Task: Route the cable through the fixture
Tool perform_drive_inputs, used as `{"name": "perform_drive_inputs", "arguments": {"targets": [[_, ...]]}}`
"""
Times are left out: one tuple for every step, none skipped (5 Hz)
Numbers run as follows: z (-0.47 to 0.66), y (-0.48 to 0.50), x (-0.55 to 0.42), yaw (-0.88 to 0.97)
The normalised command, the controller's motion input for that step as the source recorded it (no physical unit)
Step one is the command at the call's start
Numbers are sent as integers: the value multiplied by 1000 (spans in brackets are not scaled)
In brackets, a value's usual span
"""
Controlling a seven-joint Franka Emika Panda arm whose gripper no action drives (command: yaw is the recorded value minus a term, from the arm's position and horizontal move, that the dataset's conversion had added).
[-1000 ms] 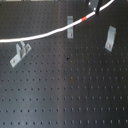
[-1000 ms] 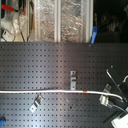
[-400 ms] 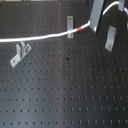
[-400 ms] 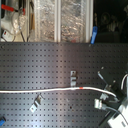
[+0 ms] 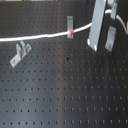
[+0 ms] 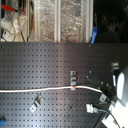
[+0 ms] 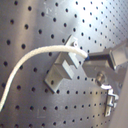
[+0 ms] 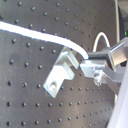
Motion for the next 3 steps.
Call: {"name": "perform_drive_inputs", "arguments": {"targets": [[397, 111, 77, -249], [56, 14, 89, 334], [0, -14, -10, 491]]}}
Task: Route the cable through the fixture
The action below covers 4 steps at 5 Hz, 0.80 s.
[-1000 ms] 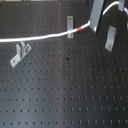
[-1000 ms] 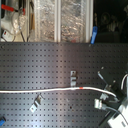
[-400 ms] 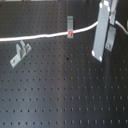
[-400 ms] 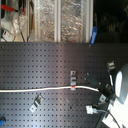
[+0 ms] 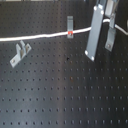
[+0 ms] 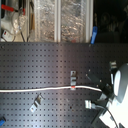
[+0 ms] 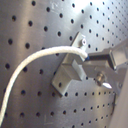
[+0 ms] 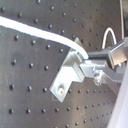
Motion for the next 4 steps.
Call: {"name": "perform_drive_inputs", "arguments": {"targets": [[1, -89, -76, 526], [68, -210, -213, 411], [3, -148, -185, 223], [-121, -37, -54, 217]]}}
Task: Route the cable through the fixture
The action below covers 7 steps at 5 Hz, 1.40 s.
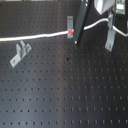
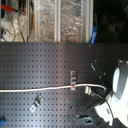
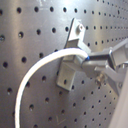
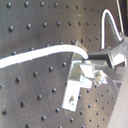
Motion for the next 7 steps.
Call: {"name": "perform_drive_inputs", "arguments": {"targets": [[-57, -94, -151, 257], [-34, -91, -188, 211], [-42, -88, -196, 183], [-46, -111, -261, 200], [-53, -111, -295, 200], [-57, -101, -323, 203], [-61, -59, -332, 203]]}}
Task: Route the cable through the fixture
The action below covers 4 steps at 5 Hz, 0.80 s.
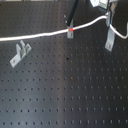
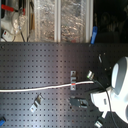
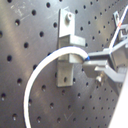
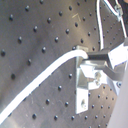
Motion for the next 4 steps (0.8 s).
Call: {"name": "perform_drive_inputs", "arguments": {"targets": [[8, 80, -342, 137], [6, 200, -292, 66], [-39, 254, -41, 0], [-4, 229, -35, -163]]}}
